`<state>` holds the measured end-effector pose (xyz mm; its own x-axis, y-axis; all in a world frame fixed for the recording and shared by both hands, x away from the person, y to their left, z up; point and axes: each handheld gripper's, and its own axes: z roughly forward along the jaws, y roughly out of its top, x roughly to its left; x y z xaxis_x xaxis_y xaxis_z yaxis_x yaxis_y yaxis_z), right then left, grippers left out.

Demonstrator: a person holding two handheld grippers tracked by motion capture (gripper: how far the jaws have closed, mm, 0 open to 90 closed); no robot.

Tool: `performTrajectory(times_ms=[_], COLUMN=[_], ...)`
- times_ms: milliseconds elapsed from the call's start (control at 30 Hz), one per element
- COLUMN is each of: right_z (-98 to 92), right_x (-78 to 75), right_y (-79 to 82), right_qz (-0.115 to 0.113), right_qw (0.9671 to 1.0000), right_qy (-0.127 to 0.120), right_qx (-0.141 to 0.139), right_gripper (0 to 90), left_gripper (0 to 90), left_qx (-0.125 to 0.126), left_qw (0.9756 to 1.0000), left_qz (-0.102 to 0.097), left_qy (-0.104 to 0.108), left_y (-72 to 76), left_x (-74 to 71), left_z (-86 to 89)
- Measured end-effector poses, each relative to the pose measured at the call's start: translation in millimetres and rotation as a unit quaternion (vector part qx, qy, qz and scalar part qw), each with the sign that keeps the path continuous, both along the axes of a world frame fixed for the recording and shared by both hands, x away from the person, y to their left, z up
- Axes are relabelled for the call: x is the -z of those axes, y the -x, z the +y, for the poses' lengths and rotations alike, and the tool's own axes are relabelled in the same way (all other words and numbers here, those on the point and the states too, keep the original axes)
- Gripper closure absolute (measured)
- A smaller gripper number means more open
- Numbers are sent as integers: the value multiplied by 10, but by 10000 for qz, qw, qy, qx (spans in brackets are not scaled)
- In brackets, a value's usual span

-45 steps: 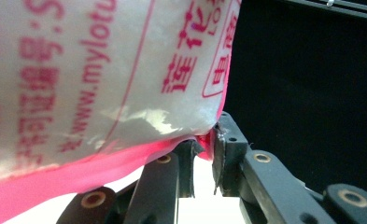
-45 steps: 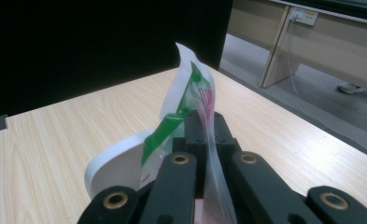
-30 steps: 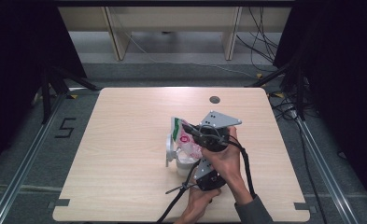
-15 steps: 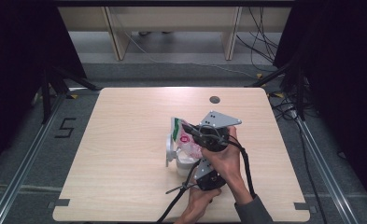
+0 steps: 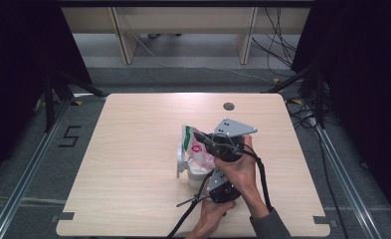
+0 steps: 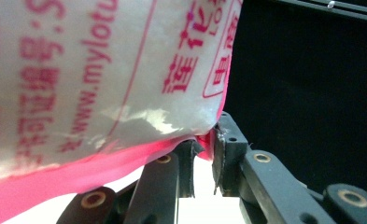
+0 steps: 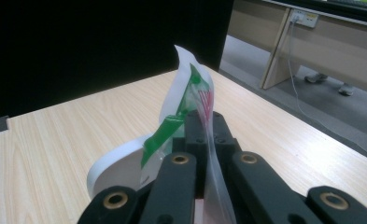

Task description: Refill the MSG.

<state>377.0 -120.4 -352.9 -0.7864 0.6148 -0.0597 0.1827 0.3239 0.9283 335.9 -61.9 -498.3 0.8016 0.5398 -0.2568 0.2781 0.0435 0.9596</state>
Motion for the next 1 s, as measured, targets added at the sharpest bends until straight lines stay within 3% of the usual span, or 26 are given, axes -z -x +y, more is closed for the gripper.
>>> performTrajectory(times_ms=[267, 400, 1000], right_z=[11, 8, 10], right_x=[6, 12, 15], right_y=[6, -12, -23], right_qz=[101, -2, 32], right_qw=[9999, 10000, 10000], right_qy=[2, 38, 42], right_qx=[51, 68, 48], right_gripper=[900, 900, 900], left_gripper=[799, 799, 798], left_qx=[-10, -11, 26], left_qw=[10000, 9999, 10000], left_qz=[47, 90, 48], left_qy=[5, 73, 73], left_y=[-2, -9, -9], left_x=[4, 15, 5], left_z=[-1, -3, -7])
